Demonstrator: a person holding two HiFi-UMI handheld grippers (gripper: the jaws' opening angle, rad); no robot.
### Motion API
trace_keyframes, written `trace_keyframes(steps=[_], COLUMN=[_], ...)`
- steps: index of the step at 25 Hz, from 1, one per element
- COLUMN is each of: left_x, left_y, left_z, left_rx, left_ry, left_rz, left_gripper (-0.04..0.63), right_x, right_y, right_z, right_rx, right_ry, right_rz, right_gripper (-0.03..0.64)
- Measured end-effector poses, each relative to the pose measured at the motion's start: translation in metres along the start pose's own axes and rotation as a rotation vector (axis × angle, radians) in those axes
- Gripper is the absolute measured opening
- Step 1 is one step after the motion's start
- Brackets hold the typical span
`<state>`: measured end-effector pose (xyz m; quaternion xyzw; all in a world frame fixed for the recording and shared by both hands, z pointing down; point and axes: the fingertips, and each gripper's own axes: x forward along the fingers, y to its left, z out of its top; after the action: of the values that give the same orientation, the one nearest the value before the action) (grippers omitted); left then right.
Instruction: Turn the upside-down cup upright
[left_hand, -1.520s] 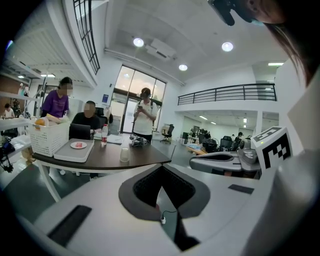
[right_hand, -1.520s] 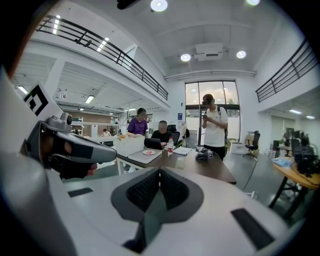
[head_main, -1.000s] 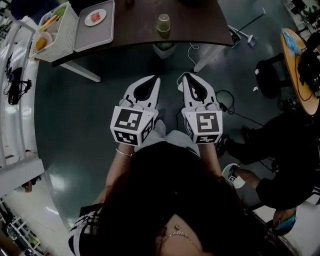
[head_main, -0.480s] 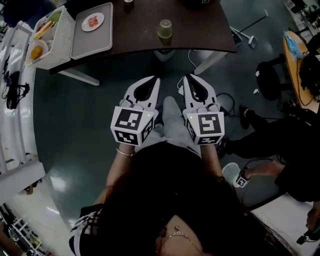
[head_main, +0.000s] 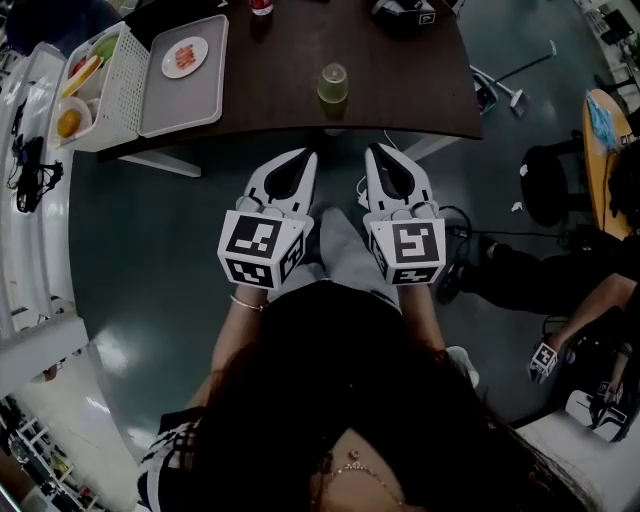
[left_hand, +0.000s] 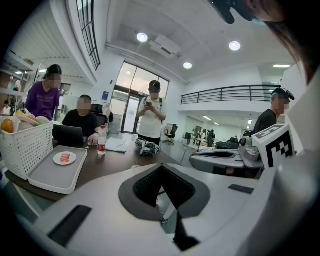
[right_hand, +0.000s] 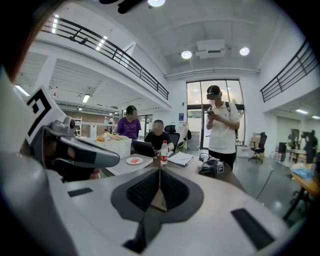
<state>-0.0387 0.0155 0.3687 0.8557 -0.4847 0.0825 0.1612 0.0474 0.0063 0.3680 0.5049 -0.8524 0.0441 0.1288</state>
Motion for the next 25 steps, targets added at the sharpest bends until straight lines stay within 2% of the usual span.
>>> trace_keyframes(steps=[8, 16, 25], left_x=[0.059, 0.086, 0.11], left_y=[0.015, 0.04, 0.065], left_z=[0.021, 0.029, 0.035], left_rx=[-0.004, -0.014, -0.008], left_ry=[0.004, 0.013, 0.04], left_rz=[0.051, 0.098, 0.058], left_gripper=[0.003, 0.003, 0.003], right_x=[0.052, 0.092, 0.13], right_y=[-0.046, -0.056, -0.055], right_z=[0.006, 0.005, -0.001], right_rx=[-0.001, -0.007, -0.018], right_ry=[0.007, 0.022, 0.077], right_rz=[0.055, 0.112, 0.091], right_gripper=[0.018, 0.018, 0.02])
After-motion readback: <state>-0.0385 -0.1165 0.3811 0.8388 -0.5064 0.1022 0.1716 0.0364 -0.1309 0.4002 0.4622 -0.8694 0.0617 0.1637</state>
